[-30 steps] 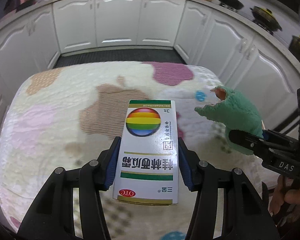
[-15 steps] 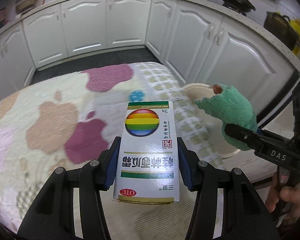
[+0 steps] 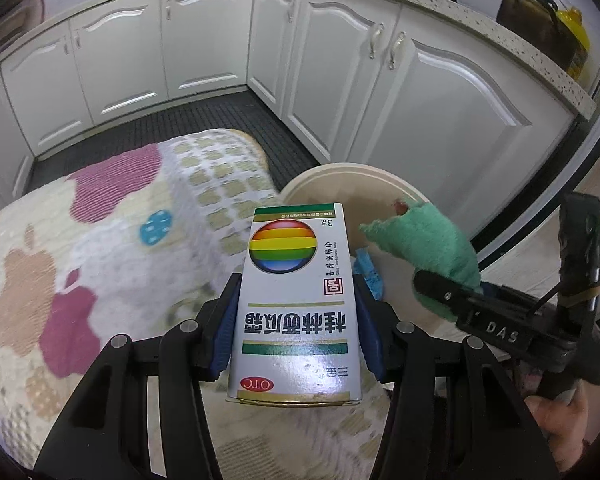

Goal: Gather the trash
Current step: 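Carry the medicine box and green towel over the bucket and open both tools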

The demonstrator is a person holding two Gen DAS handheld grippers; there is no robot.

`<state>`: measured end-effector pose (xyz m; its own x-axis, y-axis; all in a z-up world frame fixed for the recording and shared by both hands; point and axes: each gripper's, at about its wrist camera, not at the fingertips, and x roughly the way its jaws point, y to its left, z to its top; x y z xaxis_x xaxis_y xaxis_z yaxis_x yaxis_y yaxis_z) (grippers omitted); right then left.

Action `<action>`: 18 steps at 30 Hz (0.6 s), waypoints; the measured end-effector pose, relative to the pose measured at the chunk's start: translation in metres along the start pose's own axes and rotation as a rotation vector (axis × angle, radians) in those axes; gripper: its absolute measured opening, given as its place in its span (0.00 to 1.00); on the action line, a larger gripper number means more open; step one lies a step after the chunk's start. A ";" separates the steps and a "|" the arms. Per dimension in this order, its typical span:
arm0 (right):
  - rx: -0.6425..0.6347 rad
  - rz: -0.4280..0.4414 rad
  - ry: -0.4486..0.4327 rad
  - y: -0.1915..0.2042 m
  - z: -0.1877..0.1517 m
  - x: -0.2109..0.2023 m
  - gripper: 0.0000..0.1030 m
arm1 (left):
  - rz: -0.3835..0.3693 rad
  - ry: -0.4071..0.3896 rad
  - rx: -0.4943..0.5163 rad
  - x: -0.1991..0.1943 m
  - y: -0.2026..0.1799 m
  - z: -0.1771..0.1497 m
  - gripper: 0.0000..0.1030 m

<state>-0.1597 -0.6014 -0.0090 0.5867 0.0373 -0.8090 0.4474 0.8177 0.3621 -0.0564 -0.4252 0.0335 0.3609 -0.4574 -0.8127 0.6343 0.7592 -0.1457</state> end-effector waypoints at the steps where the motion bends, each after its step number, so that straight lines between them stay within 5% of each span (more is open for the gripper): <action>1: 0.007 -0.002 0.001 -0.002 0.000 0.000 0.48 | 0.000 0.003 0.006 0.003 -0.003 0.001 0.49; 12: 0.066 -0.038 0.028 -0.019 0.004 0.012 0.59 | 0.005 0.022 0.001 0.030 -0.016 0.009 0.50; 14: 0.064 -0.040 0.026 -0.020 0.004 0.011 0.68 | 0.003 0.024 0.001 0.030 -0.016 0.009 0.55; 18: 0.062 -0.044 0.027 -0.017 0.002 0.013 0.68 | -0.002 0.017 0.008 0.028 -0.017 0.007 0.63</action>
<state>-0.1585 -0.6164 -0.0245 0.5475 0.0188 -0.8366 0.5135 0.7818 0.3536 -0.0527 -0.4538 0.0172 0.3476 -0.4512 -0.8220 0.6409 0.7542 -0.1430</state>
